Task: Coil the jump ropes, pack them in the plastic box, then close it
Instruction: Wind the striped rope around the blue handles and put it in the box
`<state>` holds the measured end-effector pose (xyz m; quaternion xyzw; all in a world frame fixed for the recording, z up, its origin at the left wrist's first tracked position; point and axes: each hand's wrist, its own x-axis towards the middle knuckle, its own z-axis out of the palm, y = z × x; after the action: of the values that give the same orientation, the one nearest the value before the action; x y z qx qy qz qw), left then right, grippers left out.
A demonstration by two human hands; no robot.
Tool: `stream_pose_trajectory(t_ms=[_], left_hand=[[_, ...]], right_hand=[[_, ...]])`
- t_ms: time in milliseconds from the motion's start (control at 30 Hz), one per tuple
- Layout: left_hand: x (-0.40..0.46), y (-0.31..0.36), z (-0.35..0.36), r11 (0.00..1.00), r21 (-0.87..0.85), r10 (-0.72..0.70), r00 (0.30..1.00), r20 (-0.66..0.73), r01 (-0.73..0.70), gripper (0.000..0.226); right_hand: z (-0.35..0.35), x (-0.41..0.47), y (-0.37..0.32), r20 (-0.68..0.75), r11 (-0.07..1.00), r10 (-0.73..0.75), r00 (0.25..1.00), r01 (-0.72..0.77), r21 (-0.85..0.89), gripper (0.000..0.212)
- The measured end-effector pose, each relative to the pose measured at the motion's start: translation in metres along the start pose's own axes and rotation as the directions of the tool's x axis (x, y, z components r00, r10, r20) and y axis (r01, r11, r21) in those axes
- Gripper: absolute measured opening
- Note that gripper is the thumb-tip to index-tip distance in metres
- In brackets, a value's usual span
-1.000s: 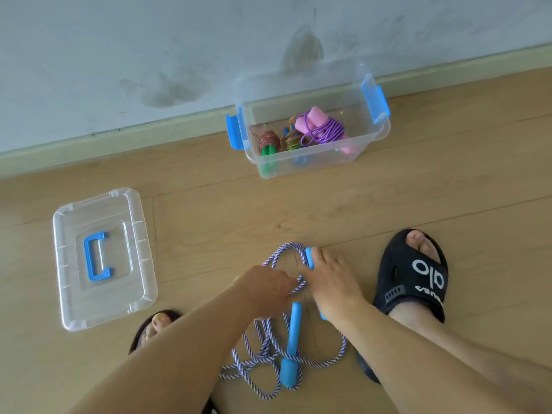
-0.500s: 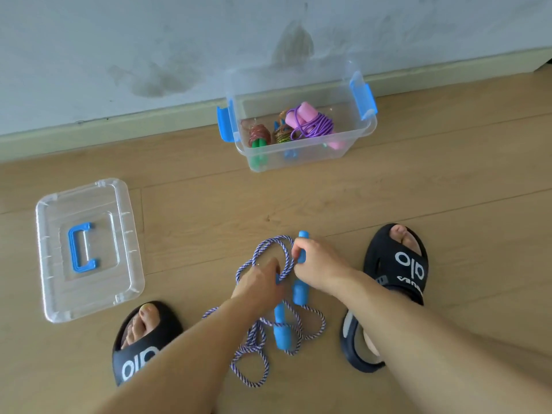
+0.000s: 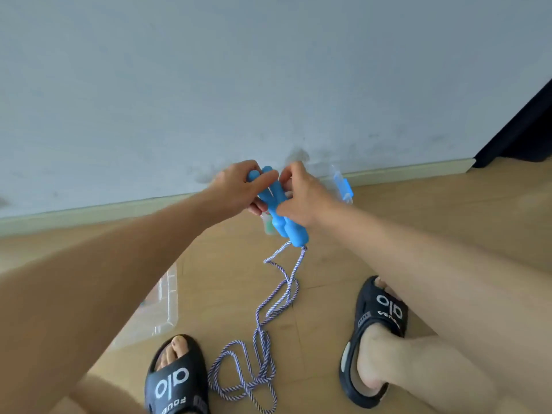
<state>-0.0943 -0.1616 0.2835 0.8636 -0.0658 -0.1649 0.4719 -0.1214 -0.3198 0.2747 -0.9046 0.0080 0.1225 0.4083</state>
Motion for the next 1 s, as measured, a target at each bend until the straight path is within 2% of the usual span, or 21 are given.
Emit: stream_pose_trajectory(t_ms=[100, 167, 267, 367, 433, 533, 667, 733, 800, 867, 933, 1000], left_hand=[[-0.016, 0.025, -0.028, 0.997, -0.07, 0.017, 1.0, -0.026, -0.019, 0.037], [-0.025, 0.036, -0.041, 0.993, -0.113, 0.042, 0.999, 0.004, -0.042, 0.035], [-0.04, 0.045, -0.052, 0.989, -0.031, 0.145, 0.987, 0.066, -0.144, 0.035], [-0.051, 0.049, -0.056, 0.98, 0.009, 0.199, 0.978, 0.058, -0.2, 0.036], [-0.052, 0.049, -0.059, 0.978, -0.04, 0.207, 0.978, -0.004, -0.207, 0.032], [-0.049, 0.048, -0.069, 0.972, -0.141, 0.178, 0.98, -0.087, -0.189, 0.03], [-0.048, 0.042, -0.077, 0.945, -0.305, 0.092, 0.99, -0.107, -0.121, 0.024], [-0.045, 0.04, -0.081, 0.923, -0.372, 0.061, 0.991, -0.117, -0.101, 0.024], [-0.044, 0.038, -0.084, 0.894, -0.44, 0.031, 0.992, -0.124, -0.083, 0.023], [-0.041, 0.037, -0.088, 0.88, -0.47, 0.002, 0.989, -0.145, -0.071, 0.02], [-0.039, 0.033, -0.091, 0.922, -0.381, -0.014, 0.98, -0.197, -0.064, 0.015], [-0.034, 0.025, -0.095, 0.995, -0.06, 0.06, 0.965, -0.254, -0.077, 0.009]], right_hand=[[-0.024, -0.01, -0.032, 0.018, 0.997, -0.043, 0.999, 0.042, 0.062, 0.052], [-0.033, -0.018, -0.049, 0.013, 0.994, -0.102, 0.995, 0.102, 0.045, 0.046], [-0.039, -0.031, -0.062, 0.02, 0.983, -0.184, 0.983, 0.184, 0.01, 0.03], [-0.038, -0.038, -0.065, 0.044, 0.978, -0.207, 0.977, 0.204, 0.051, 0.027], [-0.037, -0.04, -0.065, 0.09, 0.984, -0.17, 0.981, 0.165, 0.065, 0.028], [-0.036, -0.037, -0.064, 0.187, 0.996, -0.076, 0.979, 0.067, 0.055, 0.042], [-0.042, -0.026, -0.063, 0.246, 0.952, -0.019, 0.969, -0.058, 0.302, 0.045], [-0.049, -0.022, -0.065, 0.352, 0.881, -0.01, 0.936, -0.158, 0.445, 0.041], [-0.057, -0.021, -0.066, 0.454, 0.872, -0.026, 0.89, -0.202, 0.446, 0.033], [-0.064, -0.02, -0.068, 0.457, 0.907, -0.01, 0.889, -0.184, 0.378, 0.031], [-0.069, -0.016, -0.07, 0.405, 0.932, -0.016, 0.914, -0.133, 0.337, 0.031], [-0.071, -0.013, -0.073, 0.376, 0.944, -0.046, 0.925, -0.083, 0.318, 0.035]])
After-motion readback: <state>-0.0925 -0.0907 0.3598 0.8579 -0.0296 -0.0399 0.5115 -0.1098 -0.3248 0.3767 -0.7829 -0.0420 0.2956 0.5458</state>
